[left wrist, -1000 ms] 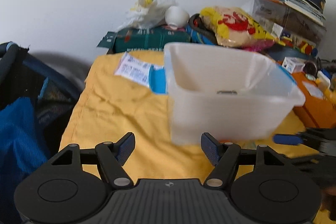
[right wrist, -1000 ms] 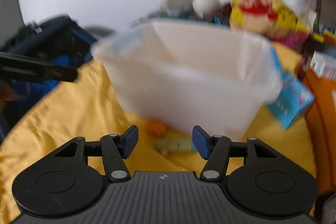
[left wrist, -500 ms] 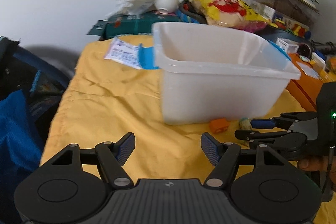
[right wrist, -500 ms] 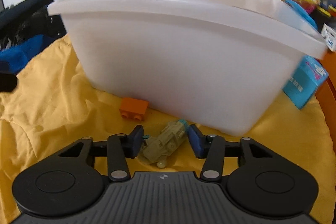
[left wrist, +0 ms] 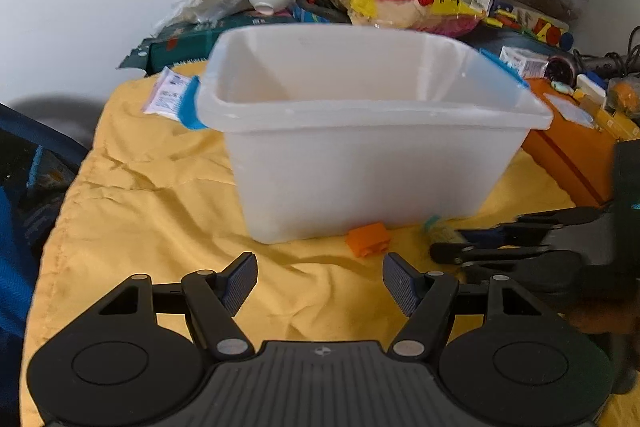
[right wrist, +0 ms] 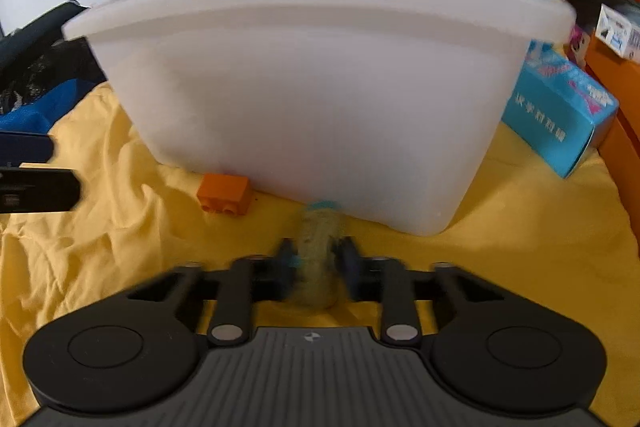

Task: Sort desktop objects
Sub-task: 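Move both open tools back over the remaining toys, then grasp the green figure with the right tool while the left tool grasps the orange brick, then carry the green figure and orange brick into the clear bin and release both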

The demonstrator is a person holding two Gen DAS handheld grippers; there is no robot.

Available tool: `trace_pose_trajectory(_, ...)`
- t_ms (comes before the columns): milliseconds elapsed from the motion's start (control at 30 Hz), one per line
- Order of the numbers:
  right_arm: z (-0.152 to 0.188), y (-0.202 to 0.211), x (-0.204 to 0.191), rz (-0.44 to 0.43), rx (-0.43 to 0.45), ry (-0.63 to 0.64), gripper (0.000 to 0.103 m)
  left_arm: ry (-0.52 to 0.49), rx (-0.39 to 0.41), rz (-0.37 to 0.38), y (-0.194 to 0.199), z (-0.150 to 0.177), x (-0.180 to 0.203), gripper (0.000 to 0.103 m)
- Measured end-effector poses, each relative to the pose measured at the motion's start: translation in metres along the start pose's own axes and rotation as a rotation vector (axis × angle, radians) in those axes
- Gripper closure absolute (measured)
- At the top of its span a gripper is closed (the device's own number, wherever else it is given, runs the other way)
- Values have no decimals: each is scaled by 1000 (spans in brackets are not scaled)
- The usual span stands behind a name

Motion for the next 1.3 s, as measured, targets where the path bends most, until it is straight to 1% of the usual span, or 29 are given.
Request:
trace_pose_trajectory(67,2,9,7,-3,17,-5,78,4,0,1,-12,0,2,30)
trace_pose_trajectory(200,6,30,32,20,51,-19,78,16,-5,13,-40,0,10,31)
trace_pose_trajectory(367,13,51,52,24,63,-51,78,19,-34,15,-78,1,21,33)
trace_pose_trajectory(433,18,56,56,18,60,-62,78,15,-38,2,-87,1,21,39)
trace_pose_trajectory(467,17,55,58,18,60,-64,78,13,-42,-9,-92,1,21,51)
trace_pose_trajectory(500,17,57,60,18,62,-65,78,11,-44,-13,-94,2,20,67)
trace_pose_trajectory(633,21,61,64,13,60,-79,78,-24,-32,-26,-94,2,23,66)
trace_pose_trajectory(733,19,64,64,6,63,-86,78,-47,-23,-17,-85,2,27,66)
trace_pose_trajectory(833,12,69,62,-6,80,-93,78,-58,8,-1,-63,-2,32,66)
trace_pose_trajectory(933,1,82,58,-28,111,-104,78,-62,38,31,-31,-7,41,66)
trace_pose_trajectory(1033,-16,99,53,-53,156,-116,78,-68,71,55,2,-21,47,66)
trace_pose_trajectory(1133,-36,116,48,-75,196,-121,78,-56,102,51,29,-34,43,66)
trace_pose_trajectory(1300,-72,134,45,-89,254,-121,78,-58,139,28,51,-66,30,66)
Point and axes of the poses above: each gripper's, at about its wrist camera, not at the fingertips, and y roughly against the way its jaws point, x to its right, z to its underside, the point moved 10 cm from there along -y, roughly the way its jaws point, and after that the axes turned 15 degrees about z, right-handed, at the moved point
